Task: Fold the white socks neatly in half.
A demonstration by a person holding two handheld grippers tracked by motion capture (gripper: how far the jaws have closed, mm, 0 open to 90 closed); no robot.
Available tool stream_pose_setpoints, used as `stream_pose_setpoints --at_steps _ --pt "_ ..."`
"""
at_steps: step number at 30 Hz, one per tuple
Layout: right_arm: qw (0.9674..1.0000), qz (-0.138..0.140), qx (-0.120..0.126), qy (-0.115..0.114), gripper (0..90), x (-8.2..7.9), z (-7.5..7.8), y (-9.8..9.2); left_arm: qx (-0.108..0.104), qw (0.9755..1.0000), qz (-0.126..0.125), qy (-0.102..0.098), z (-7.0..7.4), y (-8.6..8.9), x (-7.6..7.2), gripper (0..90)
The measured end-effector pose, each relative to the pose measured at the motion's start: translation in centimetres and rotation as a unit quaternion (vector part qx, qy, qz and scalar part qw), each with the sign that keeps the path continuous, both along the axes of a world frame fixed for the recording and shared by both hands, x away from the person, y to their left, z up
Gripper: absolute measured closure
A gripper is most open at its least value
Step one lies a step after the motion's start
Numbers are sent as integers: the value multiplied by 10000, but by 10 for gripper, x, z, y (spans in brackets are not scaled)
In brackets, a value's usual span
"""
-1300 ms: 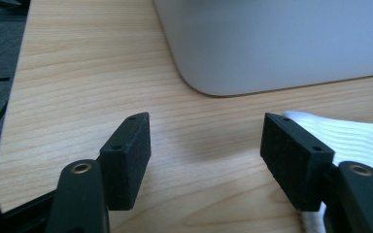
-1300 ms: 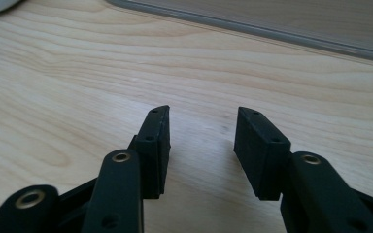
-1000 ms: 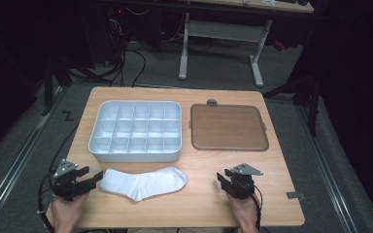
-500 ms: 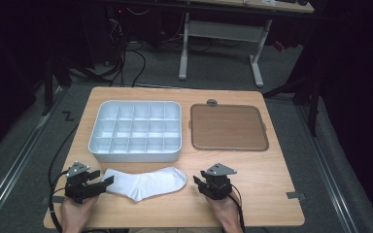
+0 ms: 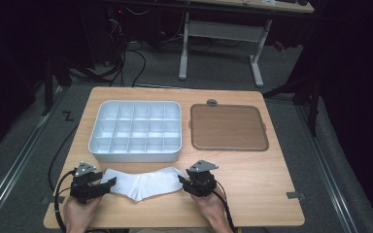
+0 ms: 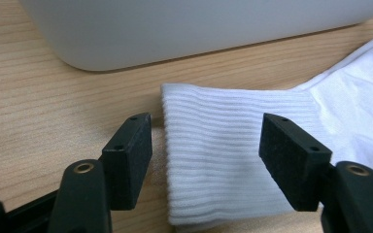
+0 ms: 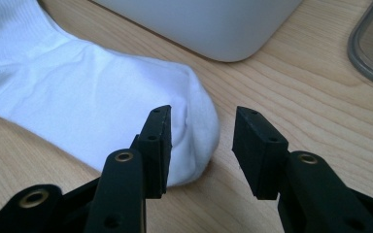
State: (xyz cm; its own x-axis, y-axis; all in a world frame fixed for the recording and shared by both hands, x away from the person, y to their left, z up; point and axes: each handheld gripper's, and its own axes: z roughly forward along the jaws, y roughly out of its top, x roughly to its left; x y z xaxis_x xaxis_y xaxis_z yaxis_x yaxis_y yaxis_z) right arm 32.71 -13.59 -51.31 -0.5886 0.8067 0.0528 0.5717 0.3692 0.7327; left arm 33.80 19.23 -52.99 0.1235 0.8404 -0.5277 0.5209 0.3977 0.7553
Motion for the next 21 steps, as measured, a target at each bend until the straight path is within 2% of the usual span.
stream_pose_setpoints --at_steps 5,8,12,17,21 --pt "10000 -4 -63 76 588 5 -4 7 86 9999 -29 66 -5 -3 0 386" --pt "9999 9 -72 72 595 7 -6 11 146 9999 -53 40 -6 -5 -1 400" --pt "9999 32 -132 88 613 9 -9 13 215 9997 -133 6 -6 -6 -2 457" --pt "9995 140 -211 178 690 12 -12 15 390 9990 -192 30 -6 -10 -1 512" --pt "9993 247 -244 137 767 12 -13 14 321 9992 -248 47 -5 -11 -2 590"
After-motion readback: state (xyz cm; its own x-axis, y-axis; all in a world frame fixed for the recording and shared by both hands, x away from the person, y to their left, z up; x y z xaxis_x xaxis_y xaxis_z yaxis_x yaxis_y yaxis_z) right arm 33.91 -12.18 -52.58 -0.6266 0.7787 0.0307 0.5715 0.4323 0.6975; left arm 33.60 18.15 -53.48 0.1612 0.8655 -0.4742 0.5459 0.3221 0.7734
